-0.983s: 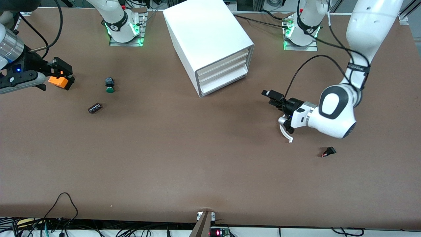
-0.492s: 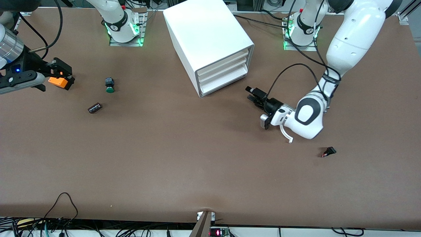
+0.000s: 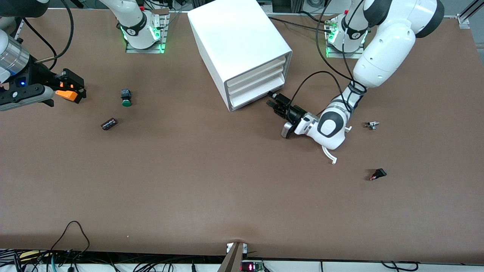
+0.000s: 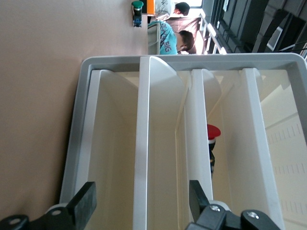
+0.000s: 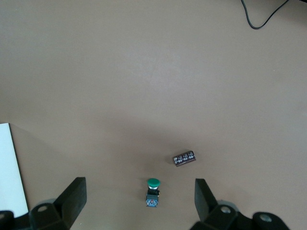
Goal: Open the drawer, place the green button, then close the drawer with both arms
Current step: 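Grasp the bottom drawer's front edge with the left gripper, then pull the drawer open with the left gripper while the right gripper reaches out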
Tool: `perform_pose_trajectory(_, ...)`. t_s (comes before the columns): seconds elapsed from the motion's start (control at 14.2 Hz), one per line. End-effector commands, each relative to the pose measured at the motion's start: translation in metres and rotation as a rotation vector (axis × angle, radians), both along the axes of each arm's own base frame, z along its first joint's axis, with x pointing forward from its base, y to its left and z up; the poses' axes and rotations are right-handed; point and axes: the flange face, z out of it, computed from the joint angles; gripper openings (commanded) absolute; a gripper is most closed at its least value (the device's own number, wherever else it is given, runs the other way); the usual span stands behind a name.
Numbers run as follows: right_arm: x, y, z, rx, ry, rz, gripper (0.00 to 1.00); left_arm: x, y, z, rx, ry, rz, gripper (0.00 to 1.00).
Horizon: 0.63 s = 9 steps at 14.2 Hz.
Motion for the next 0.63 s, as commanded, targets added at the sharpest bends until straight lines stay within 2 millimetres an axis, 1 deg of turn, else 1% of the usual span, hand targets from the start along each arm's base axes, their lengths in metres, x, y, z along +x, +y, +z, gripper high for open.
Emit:
perform_pose_trajectory(0.0, 0.004, 0.000, 0.004, 0.015, -0.008, -0.009, 1.00, -0.022, -0.024, -0.003, -0.026, -0.016, 0.048, 0.82)
perform_pose_trajectory(0.07, 0.007, 0.000, -0.003, 0.011, 0.004, -0.007, 1.00, -0.028, -0.033, -0.005, -0.017, -0.013, 0.054, 0.81)
perform_pose_trajectory(0.14, 0.008, -0.001, -0.005, 0.013, 0.007, -0.011, 1.00, -0.031, -0.042, -0.005, -0.014, -0.012, 0.060, 0.80)
perform_pose_trajectory(0.28, 0.016, -0.003, -0.012, 0.016, -0.010, 0.000, 1.00, -0.035, -0.050, -0.008, 0.009, -0.021, 0.070, 0.74)
perform_pose_trajectory(0.35, 0.020, -0.002, -0.018, 0.014, -0.009, 0.001, 1.00, -0.036, -0.051, -0.009, 0.009, -0.018, 0.076, 0.70)
perform_pose_trajectory(0.42, 0.021, -0.002, -0.022, 0.014, -0.003, 0.000, 1.00, -0.036, -0.052, -0.008, 0.007, -0.016, 0.081, 0.63)
perform_pose_trajectory(0.56, 0.026, -0.003, -0.034, 0.011, 0.017, -0.011, 1.00, -0.037, -0.054, -0.007, 0.011, -0.011, 0.078, 0.47)
